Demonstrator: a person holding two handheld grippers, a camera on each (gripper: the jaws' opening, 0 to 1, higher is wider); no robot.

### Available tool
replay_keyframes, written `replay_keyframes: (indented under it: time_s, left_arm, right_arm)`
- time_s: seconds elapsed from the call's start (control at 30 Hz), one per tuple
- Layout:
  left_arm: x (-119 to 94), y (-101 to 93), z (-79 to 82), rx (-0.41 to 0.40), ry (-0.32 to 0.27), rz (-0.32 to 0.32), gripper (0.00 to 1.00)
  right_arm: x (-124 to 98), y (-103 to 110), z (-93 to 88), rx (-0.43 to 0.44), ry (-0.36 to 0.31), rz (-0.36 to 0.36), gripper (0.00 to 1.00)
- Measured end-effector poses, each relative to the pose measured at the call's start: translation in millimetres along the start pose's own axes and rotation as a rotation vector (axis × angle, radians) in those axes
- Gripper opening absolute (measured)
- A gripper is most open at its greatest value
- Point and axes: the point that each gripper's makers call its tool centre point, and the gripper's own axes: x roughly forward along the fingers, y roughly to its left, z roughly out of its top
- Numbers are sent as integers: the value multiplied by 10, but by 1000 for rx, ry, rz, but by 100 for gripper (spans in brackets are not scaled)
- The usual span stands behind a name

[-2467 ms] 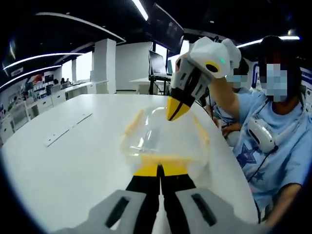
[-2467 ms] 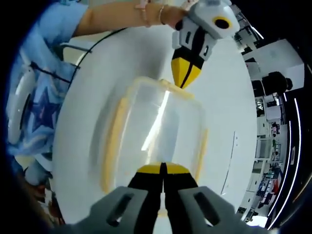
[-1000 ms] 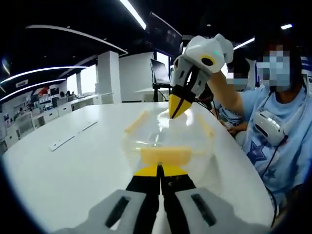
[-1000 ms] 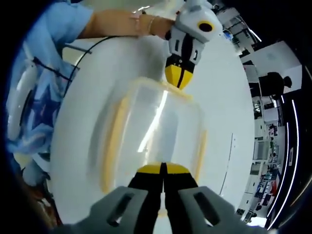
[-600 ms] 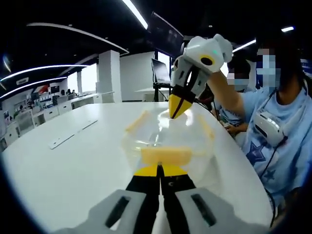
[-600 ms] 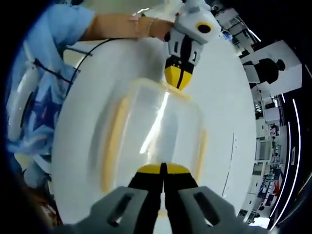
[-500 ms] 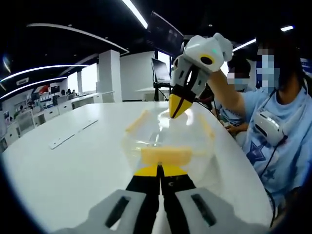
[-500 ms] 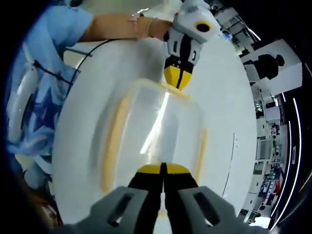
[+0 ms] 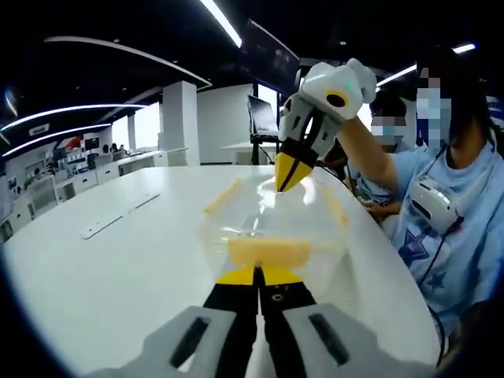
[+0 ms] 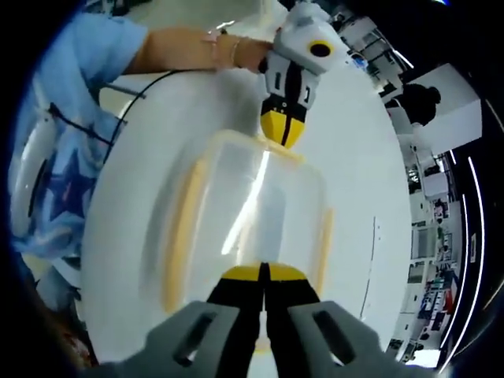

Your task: Snap each plastic latch of the storage box into its locked position after aligning the lid with the box until every specified latch is closed and the lid sits flush.

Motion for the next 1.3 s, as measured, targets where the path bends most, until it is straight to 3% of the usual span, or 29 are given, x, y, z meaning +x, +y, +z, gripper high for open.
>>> replay_keyframes:
  time_s: [0.17, 0.47, 1.07, 1.1, 1.2, 1.23, 1.27, 1.3]
  left_arm:
    - [-23, 0, -17, 6, 0, 3, 0]
    - [-24, 10, -12, 28, 22, 34, 0]
    - [-10, -28, -8, -1, 28, 34, 0]
    - [122, -145, -63, -15, 49, -36, 0]
    - [191, -13, -175, 69, 143, 21, 0]
    - [86, -30, -124, 39, 141, 15, 0]
    - [86, -18, -78, 12, 96, 9, 0]
    - [81, 3, -68, 10, 98, 10, 0]
  right_arm:
    - [20, -4, 37, -30, 29, 0, 0]
    - [10, -14, 42, -47, 15, 1, 0]
    - [-20, 23, 68, -53, -18, 3, 0]
    - [-39, 2, 42, -56, -2, -6, 0]
    - [-37, 4, 63, -49, -16, -2, 0]
    - [-41, 6, 63, -50, -20, -5, 0]
    - [-43, 9, 63, -47, -24, -7, 0]
    - [-50, 3, 57, -45, -28, -8, 0]
